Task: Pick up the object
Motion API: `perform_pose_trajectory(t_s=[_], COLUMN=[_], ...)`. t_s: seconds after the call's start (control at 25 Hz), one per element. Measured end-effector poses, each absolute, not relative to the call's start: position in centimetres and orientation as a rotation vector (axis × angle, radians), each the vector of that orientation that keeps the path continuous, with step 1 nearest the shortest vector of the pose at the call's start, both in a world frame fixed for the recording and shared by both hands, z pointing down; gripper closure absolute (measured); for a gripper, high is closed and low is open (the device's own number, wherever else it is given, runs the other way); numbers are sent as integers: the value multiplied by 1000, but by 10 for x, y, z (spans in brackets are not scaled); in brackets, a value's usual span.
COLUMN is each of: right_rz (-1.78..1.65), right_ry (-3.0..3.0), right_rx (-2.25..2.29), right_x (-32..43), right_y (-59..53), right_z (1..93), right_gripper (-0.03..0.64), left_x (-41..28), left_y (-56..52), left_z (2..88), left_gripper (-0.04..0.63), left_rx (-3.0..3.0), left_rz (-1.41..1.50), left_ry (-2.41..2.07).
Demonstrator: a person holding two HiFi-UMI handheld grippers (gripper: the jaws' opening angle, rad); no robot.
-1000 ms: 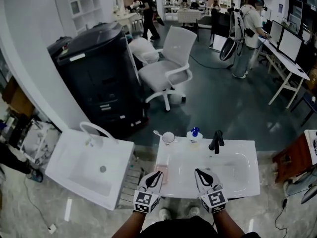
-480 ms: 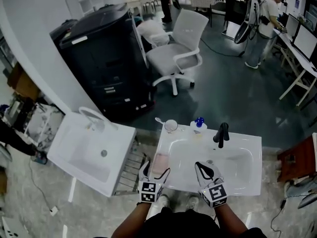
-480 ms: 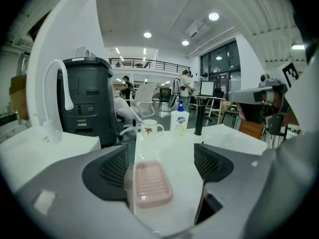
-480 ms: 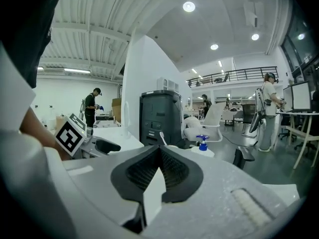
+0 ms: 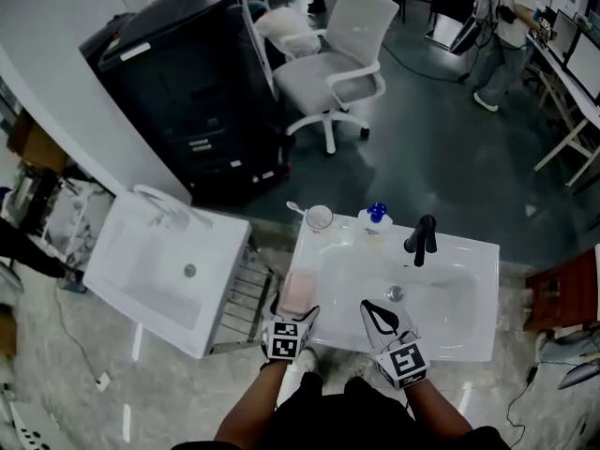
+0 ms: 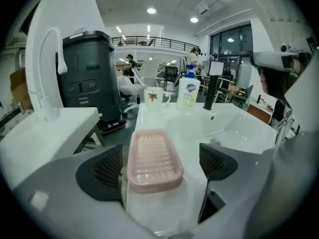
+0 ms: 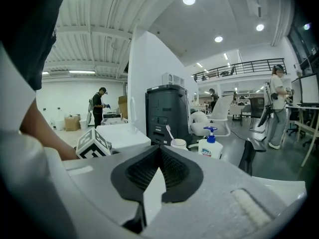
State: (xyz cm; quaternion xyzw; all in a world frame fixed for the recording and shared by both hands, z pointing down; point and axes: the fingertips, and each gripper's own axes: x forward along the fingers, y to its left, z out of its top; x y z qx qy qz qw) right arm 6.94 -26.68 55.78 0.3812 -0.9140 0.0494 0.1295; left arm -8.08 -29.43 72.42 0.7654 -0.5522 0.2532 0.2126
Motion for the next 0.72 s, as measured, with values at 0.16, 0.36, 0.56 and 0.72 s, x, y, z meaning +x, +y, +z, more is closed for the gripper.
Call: perform_pose_trajectory(t_s=[0.16,0.36,0.56,0.72], right_rz=[202,269,226,233], right_ry=[-2640,-2598,-2611,-2612], right_rx=[1115,1122,1111,1118], right_x=[79,88,85,87], right_y=[-264,-263,-266,-264], right_z=[569,585,577,578], right_gripper=[614,614,614,614], left_x=[-83,-86,-88,-87], left_y=[-298,-302,-303,-304], left_z=[744,760,772,770], left_gripper=[89,89,107,118], left_rx=[2044,1990,1969,1993], left_rz=[769,808,857,860], left_ry=[-1550,-1549,-1546,-1545])
